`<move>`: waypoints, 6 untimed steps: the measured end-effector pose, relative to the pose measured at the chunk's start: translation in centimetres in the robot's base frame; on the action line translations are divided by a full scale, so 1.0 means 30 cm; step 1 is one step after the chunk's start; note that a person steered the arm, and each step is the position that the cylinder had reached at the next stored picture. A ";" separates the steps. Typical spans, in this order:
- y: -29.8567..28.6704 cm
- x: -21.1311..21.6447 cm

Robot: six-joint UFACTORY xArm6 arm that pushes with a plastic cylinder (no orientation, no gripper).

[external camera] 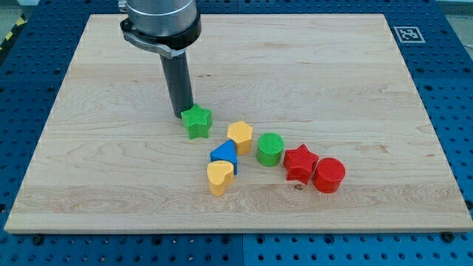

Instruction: Move the green star close to the yellow hexagon

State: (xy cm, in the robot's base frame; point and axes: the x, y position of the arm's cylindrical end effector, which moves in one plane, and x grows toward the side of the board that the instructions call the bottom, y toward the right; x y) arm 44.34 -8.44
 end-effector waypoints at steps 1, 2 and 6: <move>0.016 0.007; -0.017 -0.024; 0.000 0.071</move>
